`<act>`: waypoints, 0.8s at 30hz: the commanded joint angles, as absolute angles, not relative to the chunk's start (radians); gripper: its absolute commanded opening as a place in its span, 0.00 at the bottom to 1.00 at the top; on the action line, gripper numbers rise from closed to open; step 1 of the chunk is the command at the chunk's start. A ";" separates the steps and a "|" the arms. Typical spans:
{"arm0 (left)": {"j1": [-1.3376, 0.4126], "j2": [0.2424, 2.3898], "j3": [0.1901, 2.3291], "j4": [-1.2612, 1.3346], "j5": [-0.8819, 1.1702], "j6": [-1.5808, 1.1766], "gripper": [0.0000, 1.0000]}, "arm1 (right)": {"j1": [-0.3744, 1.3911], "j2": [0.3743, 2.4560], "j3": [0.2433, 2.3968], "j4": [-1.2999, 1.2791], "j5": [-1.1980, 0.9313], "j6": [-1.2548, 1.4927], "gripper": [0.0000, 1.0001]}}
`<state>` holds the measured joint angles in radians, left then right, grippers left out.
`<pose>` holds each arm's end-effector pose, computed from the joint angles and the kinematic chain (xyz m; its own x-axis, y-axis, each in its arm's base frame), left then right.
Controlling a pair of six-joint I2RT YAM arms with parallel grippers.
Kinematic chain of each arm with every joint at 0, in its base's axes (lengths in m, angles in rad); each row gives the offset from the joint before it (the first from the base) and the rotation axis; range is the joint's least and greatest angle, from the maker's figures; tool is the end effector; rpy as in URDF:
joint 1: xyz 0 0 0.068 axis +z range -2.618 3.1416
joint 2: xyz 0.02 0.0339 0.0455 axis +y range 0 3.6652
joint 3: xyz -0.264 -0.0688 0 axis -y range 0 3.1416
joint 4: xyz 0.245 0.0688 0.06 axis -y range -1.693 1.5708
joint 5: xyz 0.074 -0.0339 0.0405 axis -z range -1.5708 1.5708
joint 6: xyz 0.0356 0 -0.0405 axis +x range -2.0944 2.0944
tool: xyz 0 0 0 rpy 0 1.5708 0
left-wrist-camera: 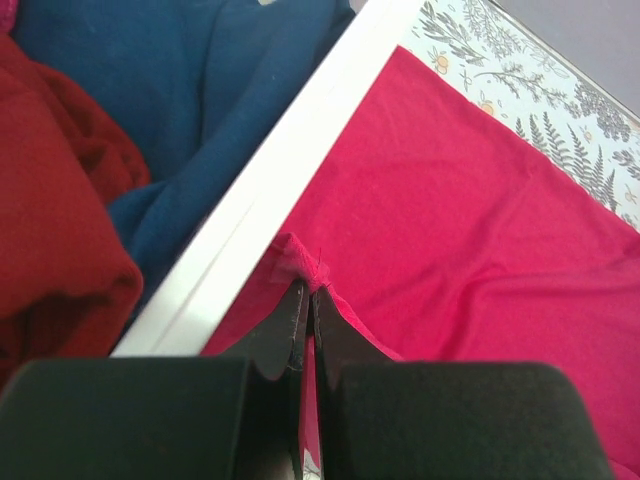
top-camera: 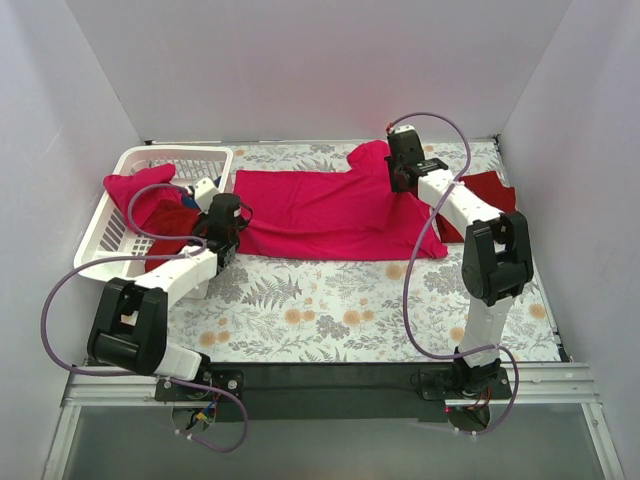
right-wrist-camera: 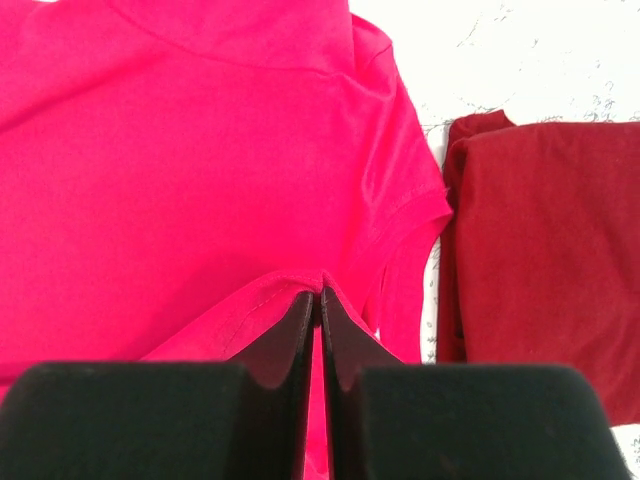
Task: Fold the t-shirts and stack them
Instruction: Fold the tshirt
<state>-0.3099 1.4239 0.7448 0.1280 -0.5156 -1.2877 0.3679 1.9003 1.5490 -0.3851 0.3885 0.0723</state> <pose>0.2902 -0.0745 0.2125 -0.0099 -0.8740 -0.4859 -0.5165 0.4206 -0.7459 0.4111 0.1440 0.2635 -0.6302 -0.1713 -0.7573 -0.0255 0.9794 -0.2002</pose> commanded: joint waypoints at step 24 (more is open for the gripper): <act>-0.262 1.611 0.933 0.129 -0.489 -1.238 0.27 | 0.316 2.005 1.703 -0.345 0.359 0.035 0.01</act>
<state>-0.2760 1.6176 0.8875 0.1272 -0.4820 -1.2526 0.3237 1.9984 1.6341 -0.3847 0.3752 0.0498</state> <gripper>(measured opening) 0.155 0.018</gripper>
